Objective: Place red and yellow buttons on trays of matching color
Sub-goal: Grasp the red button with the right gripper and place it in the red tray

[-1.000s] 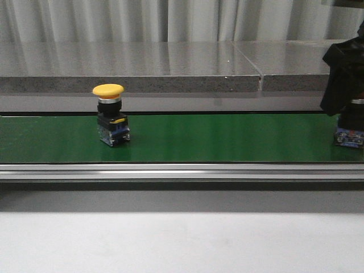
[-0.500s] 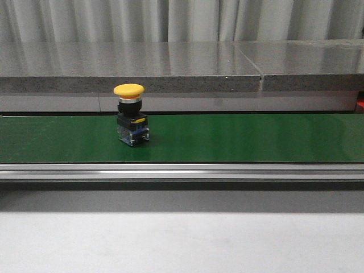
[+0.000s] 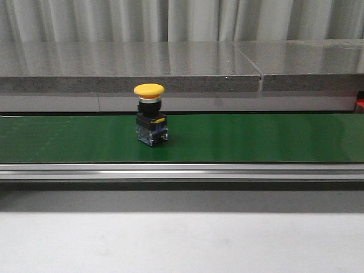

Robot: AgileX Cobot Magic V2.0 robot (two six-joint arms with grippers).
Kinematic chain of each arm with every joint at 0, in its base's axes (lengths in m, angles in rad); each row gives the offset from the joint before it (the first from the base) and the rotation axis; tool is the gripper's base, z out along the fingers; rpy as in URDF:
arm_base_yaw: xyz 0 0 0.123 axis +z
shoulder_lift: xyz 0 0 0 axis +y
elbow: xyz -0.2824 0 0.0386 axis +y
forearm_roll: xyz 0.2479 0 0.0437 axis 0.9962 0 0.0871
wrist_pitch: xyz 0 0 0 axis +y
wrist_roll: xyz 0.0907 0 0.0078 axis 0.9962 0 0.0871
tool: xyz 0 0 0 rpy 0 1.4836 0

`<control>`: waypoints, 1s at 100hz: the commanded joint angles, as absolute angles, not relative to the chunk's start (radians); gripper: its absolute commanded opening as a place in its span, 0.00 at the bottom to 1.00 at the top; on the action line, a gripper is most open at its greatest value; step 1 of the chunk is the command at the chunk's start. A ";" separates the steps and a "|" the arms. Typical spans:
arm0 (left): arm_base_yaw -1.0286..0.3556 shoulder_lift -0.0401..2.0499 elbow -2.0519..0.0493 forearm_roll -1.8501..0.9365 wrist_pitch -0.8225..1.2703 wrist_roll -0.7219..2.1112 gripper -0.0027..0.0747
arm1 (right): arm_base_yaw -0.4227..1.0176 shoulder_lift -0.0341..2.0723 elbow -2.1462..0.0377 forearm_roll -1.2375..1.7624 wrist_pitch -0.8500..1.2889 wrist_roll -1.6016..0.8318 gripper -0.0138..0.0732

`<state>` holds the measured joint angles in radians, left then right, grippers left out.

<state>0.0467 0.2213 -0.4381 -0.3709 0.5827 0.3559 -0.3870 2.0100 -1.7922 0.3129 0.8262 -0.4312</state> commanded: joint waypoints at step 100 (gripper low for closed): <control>0.040 0.231 -0.466 -0.397 0.511 0.353 0.01 | -0.404 2.166 -1.931 0.283 0.728 -0.434 0.92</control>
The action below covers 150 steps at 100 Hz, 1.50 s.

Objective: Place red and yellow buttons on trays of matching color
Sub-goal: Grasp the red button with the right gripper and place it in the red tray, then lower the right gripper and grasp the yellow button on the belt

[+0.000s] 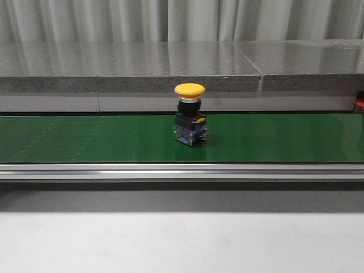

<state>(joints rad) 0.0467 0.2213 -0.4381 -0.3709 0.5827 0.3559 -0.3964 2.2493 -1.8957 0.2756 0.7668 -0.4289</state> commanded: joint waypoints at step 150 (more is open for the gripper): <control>0.040 0.231 -0.466 -0.397 0.511 0.353 0.01 | -0.109 1.224 -1.073 0.345 0.819 -0.516 0.90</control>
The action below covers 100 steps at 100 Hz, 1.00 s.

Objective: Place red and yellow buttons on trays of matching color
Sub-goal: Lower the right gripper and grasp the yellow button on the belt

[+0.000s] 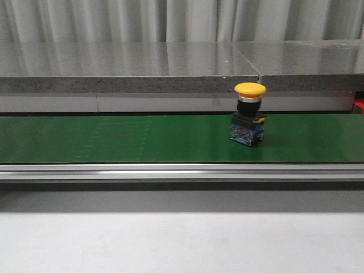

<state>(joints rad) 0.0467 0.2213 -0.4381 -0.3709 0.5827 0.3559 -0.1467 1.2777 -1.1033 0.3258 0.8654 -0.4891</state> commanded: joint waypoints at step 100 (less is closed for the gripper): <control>0.040 0.231 -0.466 -0.397 0.511 0.353 0.01 | 0.168 1.520 -1.145 0.370 0.631 -0.518 0.88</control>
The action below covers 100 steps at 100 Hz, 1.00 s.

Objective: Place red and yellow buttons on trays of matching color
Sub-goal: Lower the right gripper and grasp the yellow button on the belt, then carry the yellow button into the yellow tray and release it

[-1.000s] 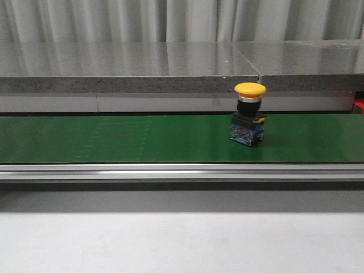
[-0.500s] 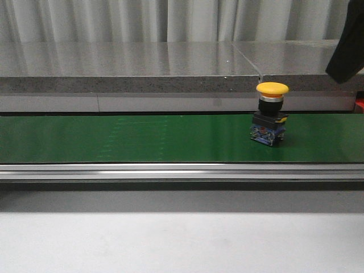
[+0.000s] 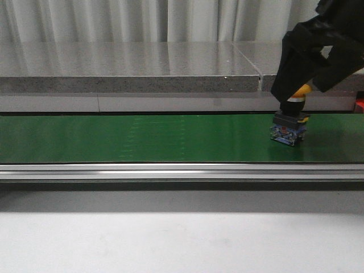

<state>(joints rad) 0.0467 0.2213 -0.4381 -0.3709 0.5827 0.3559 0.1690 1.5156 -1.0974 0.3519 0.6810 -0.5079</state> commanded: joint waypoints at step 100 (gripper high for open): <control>0.040 0.231 -0.466 -0.397 0.511 0.353 0.01 | -0.444 1.254 -1.163 0.369 0.743 -0.456 0.09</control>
